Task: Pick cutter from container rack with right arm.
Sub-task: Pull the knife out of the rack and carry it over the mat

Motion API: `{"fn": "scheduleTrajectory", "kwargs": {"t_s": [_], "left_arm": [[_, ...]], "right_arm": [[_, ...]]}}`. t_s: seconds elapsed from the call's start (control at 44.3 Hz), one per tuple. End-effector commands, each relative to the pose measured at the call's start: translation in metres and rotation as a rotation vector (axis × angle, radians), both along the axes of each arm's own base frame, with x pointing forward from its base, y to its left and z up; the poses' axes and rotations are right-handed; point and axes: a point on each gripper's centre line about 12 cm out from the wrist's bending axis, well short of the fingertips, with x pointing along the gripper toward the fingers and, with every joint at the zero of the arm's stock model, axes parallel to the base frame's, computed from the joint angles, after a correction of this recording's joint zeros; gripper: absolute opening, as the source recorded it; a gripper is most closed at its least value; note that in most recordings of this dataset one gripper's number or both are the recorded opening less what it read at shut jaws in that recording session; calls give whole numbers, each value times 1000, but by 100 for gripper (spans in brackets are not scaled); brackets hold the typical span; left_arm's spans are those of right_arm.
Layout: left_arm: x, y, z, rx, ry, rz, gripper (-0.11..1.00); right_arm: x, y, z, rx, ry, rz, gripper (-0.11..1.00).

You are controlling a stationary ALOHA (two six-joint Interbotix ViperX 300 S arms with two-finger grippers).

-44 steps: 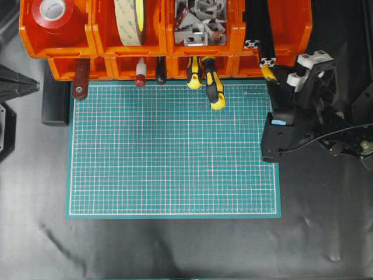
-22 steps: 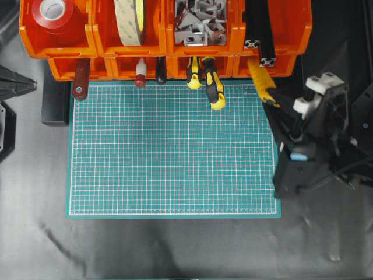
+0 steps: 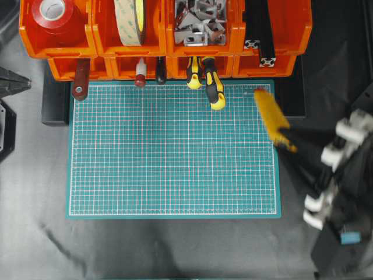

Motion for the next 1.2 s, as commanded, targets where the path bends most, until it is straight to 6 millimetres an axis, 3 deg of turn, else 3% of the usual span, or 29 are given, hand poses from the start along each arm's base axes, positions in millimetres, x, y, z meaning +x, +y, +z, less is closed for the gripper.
{"fn": "scheduleTrajectory", "kwargs": {"t_s": [0.0,0.181,0.316,0.542,0.791,1.175], "left_arm": [[0,0,7,1,-18,0,0],[-1,0,8,1,-23,0,0],[-1,0,6,1,-18,0,0],[-2,0,7,1,-23,-1,0],[-7,0,14,2,-55,-1,0],[-9,0,16,2,-63,0,0]], "right_arm": [[8,21,9,6,-9,30,28],[27,45,-13,-8,24,112,28],[42,56,-42,-18,62,183,28],[66,54,-89,-1,119,295,28],[100,18,-140,5,175,375,28],[142,-31,-171,-1,191,400,28]]}}
